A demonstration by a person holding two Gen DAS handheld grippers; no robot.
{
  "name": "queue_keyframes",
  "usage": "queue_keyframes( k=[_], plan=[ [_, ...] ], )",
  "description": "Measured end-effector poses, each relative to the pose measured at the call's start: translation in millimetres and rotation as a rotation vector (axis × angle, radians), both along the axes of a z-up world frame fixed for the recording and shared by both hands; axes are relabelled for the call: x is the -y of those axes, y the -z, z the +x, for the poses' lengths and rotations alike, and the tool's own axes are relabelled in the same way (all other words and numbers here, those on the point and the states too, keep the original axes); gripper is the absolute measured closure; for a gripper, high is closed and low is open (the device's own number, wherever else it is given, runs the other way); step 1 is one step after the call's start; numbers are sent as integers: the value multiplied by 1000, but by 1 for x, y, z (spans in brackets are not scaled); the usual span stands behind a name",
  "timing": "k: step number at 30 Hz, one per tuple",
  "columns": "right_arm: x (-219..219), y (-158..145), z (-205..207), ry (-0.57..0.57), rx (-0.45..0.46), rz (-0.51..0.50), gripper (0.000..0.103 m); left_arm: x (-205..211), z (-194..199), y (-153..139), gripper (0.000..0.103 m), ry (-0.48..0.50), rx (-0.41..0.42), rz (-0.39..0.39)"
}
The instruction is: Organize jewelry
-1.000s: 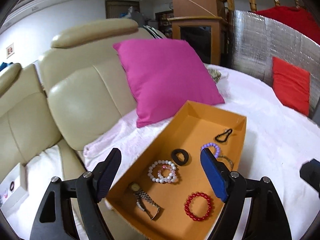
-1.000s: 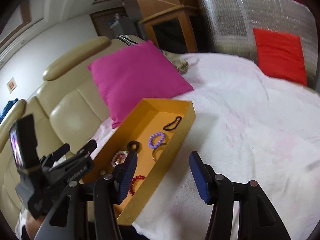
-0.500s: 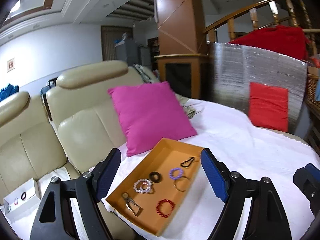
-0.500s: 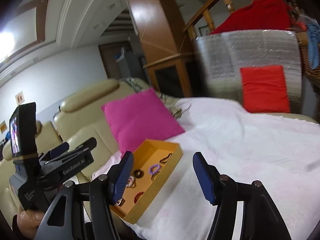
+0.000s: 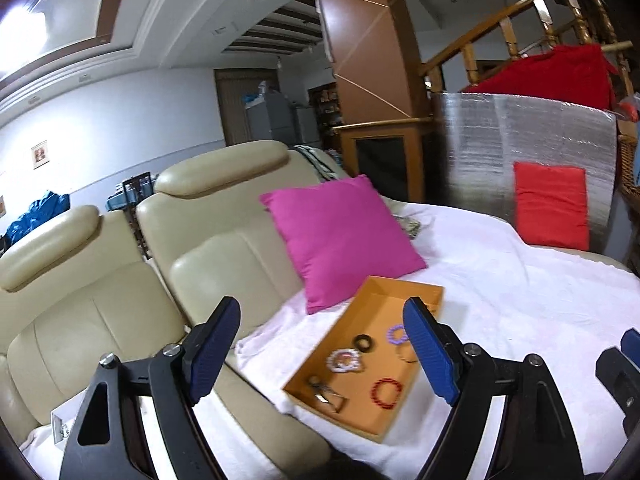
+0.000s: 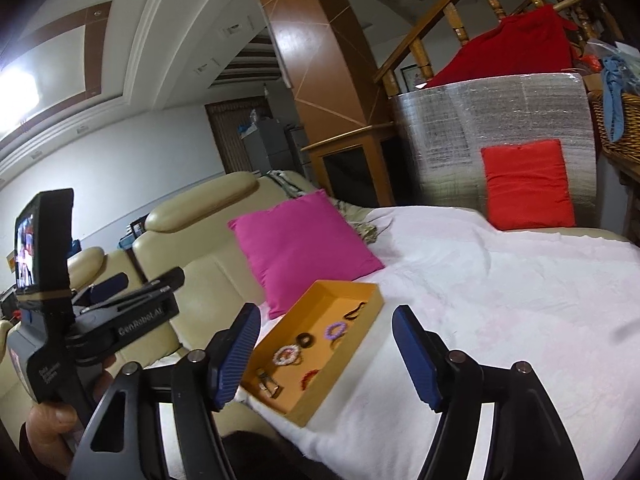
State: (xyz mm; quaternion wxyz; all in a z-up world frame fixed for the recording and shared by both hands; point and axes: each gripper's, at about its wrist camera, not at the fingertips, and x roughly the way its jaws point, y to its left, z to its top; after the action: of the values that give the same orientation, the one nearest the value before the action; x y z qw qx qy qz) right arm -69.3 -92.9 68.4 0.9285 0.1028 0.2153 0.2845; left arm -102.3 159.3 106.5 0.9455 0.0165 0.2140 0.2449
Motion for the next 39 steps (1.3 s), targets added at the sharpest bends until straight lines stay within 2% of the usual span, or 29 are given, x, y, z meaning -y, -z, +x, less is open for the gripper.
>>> queue_keyframes(
  k=[5,10,17,21,39],
  plan=[
    [-31,6,-3,-27,-50,-7,31,-28,-6,9,16,-47,12,14],
    [-63,18,2,-33,-84,-37,31,-48,-1,28,16,-40,-38,-23],
    [-95,22,11,-37,-76,-89,31,-77,5,41,16,-75,-39,-84],
    [-104,22,14,-41,-58,-102,31,-82,12,48,16,-82,-54,-79],
    [-110,30,31,-38,-79,-118,31,-82,26,57,16,-69,-76,-86]
  ],
)
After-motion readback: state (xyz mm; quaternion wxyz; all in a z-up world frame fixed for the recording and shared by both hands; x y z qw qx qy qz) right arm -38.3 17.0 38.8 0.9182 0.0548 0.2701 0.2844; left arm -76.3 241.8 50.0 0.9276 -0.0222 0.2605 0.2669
